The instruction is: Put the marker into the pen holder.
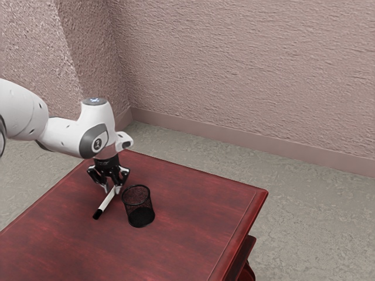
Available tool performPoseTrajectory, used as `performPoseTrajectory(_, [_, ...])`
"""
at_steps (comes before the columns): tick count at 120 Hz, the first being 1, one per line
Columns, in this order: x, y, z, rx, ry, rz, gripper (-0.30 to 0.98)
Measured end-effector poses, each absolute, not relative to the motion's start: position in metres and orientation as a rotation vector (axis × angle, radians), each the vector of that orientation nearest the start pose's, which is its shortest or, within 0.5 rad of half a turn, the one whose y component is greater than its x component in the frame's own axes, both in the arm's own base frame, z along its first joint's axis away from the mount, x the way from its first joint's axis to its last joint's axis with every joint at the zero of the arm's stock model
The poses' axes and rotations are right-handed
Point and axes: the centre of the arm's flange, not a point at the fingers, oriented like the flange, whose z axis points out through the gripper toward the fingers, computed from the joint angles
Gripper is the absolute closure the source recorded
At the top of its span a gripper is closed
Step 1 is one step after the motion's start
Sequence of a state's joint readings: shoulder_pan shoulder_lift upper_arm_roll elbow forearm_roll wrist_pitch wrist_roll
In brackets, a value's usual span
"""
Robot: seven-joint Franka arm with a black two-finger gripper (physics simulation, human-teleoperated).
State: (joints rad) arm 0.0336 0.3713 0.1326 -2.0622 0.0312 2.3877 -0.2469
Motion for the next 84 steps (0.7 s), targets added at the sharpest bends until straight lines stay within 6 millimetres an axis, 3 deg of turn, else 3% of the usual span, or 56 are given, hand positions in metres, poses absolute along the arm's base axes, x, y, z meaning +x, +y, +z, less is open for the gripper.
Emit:
performPoseTrajectory(31, [0.579, 0.097, 0.251, -3.0, -0.621, 0.056, 0.73])
performPoseTrajectory(41, [0.58, 0.098, 0.259, -2.996, -0.634, 0.034, 0.76])
performPoseTrajectory(52, [0.581, 0.096, 0.299, -3.0, -0.646, -0.05, 0.78])
performPoseTrajectory(62, [0.578, 0.091, 0.35, -3.009, -0.65, -0.143, 0.79])
performPoseTrajectory(74, [0.565, 0.07, 0.409, -3.029, -0.616, -0.24, 0.79])
performPoseTrajectory(84, [0.551, 0.047, 0.436, -3.051, -0.566, -0.273, 0.79])
